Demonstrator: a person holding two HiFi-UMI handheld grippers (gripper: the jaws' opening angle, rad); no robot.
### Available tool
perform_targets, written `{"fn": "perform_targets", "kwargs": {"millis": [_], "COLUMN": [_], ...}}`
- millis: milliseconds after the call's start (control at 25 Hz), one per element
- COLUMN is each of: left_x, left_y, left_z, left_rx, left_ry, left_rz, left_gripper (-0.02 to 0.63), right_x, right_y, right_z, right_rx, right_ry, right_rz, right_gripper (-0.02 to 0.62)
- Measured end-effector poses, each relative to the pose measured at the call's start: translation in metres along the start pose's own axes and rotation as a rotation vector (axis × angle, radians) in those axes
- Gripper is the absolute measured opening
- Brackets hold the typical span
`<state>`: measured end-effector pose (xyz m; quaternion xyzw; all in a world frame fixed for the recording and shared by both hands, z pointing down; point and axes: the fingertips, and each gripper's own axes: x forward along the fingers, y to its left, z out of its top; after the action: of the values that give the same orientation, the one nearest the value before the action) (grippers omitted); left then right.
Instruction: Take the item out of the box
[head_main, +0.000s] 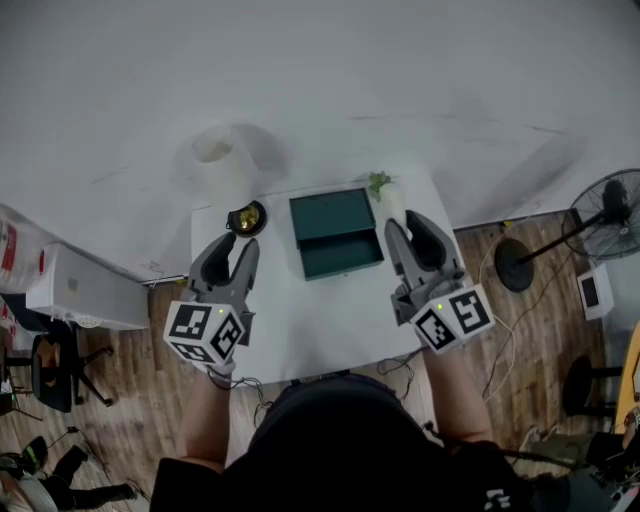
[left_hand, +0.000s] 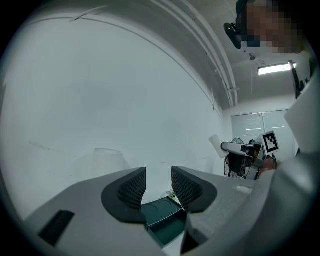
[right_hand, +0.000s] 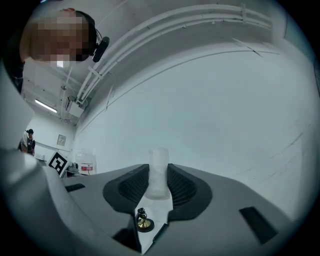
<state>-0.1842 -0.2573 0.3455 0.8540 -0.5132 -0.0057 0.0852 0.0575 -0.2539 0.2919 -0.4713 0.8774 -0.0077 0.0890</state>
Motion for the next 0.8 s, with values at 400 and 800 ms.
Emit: {"fn": "perform_targets", "kwargs": {"millis": [400, 800], "left_x": [0.008, 0.021], "left_y": [0.0, -0.001], "left_z": [-0.011, -0.018], "left_rx": [-0.008, -0.014], "left_ry": [0.015, 0.033], "left_rz": [0.005, 0.019], "left_gripper": [0.158, 0.158], "right_x": [-0.001, 0.007], "right_y": [-0.009, -0.024], "right_z": [-0.003, -0.012], "right_rx": [0.04, 0.04], "right_ry": [-0.007, 0.01], "right_rz": [0.001, 0.006], "right_gripper": [0.121, 0.12]}}
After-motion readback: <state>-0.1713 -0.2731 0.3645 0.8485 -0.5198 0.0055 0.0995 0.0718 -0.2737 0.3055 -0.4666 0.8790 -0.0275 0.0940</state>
